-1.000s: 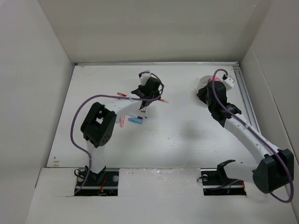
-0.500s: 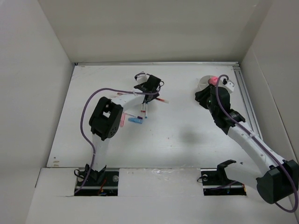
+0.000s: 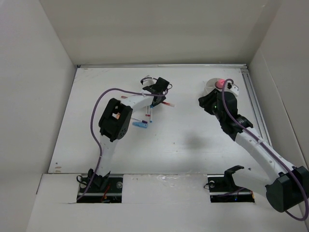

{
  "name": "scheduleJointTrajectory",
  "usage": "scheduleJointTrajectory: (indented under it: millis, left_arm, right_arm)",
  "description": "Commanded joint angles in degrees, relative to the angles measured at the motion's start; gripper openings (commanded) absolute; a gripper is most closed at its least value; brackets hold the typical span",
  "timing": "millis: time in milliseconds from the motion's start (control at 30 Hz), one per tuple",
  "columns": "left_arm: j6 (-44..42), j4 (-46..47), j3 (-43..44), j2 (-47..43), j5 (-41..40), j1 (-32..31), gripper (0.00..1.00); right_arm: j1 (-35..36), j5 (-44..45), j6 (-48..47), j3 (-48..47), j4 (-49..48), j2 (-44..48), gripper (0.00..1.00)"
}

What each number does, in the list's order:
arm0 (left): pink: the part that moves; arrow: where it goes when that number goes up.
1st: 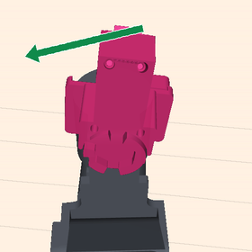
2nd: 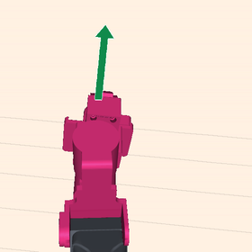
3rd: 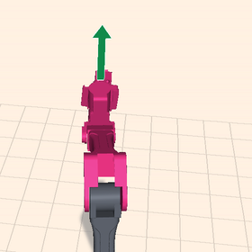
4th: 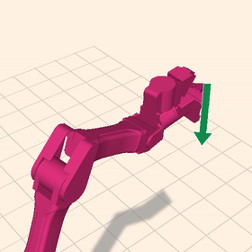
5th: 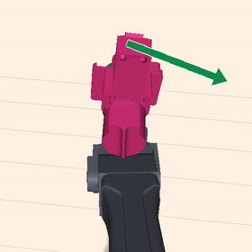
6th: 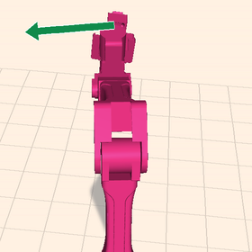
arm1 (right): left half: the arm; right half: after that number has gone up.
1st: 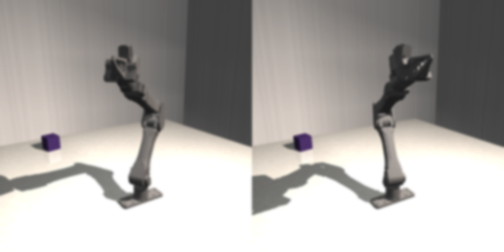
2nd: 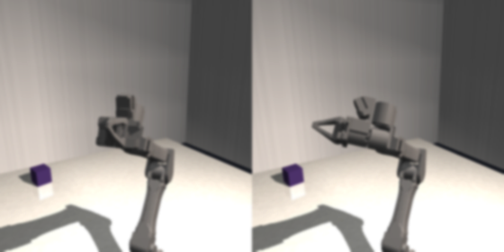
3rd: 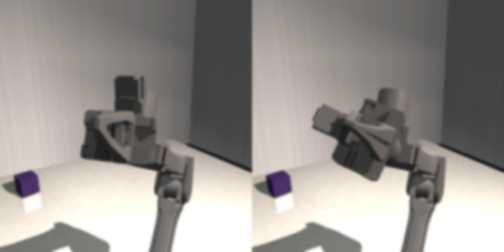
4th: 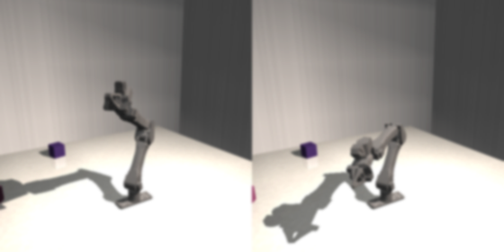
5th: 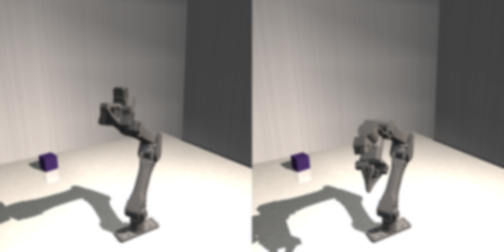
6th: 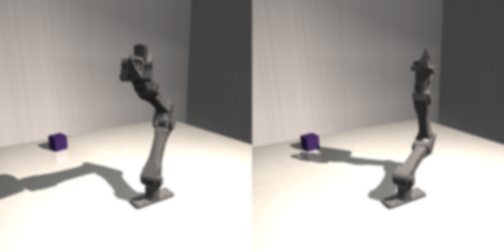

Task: Sort the stationery into containers
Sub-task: Pick up the pen from the center of the board.

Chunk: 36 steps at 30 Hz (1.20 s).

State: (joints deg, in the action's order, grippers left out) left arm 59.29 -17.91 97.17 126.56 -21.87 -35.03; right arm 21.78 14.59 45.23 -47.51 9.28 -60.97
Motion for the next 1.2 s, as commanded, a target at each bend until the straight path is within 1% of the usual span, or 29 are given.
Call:
scheduleJointTrajectory:
  millis: [0,100,133,200,333,433,533,567,633,667,833,1033,1100,1167]
  left_arm:
    - [3.0,-2.0,2.2,0.3,-1.5,0.8,0.33]
    - [3.0,-1.3,2.2,1.0,-1.0,1.4,0.32]
    - [3.0,-1.3,2.2,1.1,-0.5,1.4,0.29]
    - [2.4,-1.3,2.8,1.8,-0.5,1.4,0.27]
    - [1.7,-1.3,3.3,2.9,0.1,1.4,0.21]
    - [0.2,-1.3,3.8,4.2,0.1,1.4,0.15]
    - [-1.7,-1.3,3.8,4.2,0.6,1.4,0.13]
    - [-3.2,-1.3,3.8,4.7,0.6,1.4,0.1]
    - [-4.6,-1.3,4.4,4.7,1.2,1.4,0.09]
    - [-5.5,-0.7,4.4,4.7,1.2,1.4,0.09]
    - [-13.2,2.3,2.4,4.7,4.0,1.4,0.0]
    - [-17.0,4.6,0.0,4.2,5.3,1.4,0.0]
    - [-19.2,6.7,-1.8,2.6,6.0,0.8,0.0]
    - [-20.4,8.2,-3.1,1.5,6.0,0.1,0.0]
  right_arm:
    - [0.5,-1.1,-0.9,0.0,-3.2,1.1,0.47]
    - [0.5,-2.3,-0.9,0.0,-3.2,0.6,0.47]
    - [0.5,-2.3,-0.9,0.0,-3.2,0.6,0.47]
    - [0.5,-2.3,-0.9,0.0,-3.7,0.6,0.47]
    - [0.5,-2.3,-0.9,0.0,-3.7,0.6,0.49]
    - [0.5,-2.3,-0.9,0.0,-3.7,0.6,0.49]
    - [0.5,-2.3,-0.9,0.0,-3.7,0.6,0.49]
    - [0.5,-2.3,-0.9,0.0,-3.7,0.6,0.49]
    - [0.5,-2.3,-0.9,0.0,-3.7,0.6,0.49]
    - [0.5,-2.3,-0.9,0.0,-3.7,0.6,0.52]
    - [0.5,-3.3,-0.9,-0.6,-3.7,-1.6,0.61]
    - [-0.1,-5.1,-0.9,-1.1,-3.2,-2.8,0.64]
    - [-0.1,-5.1,-0.9,-1.1,-3.2,-2.8,0.64]
    - [-0.7,-5.6,-0.4,-0.5,-3.2,-2.8,0.7]
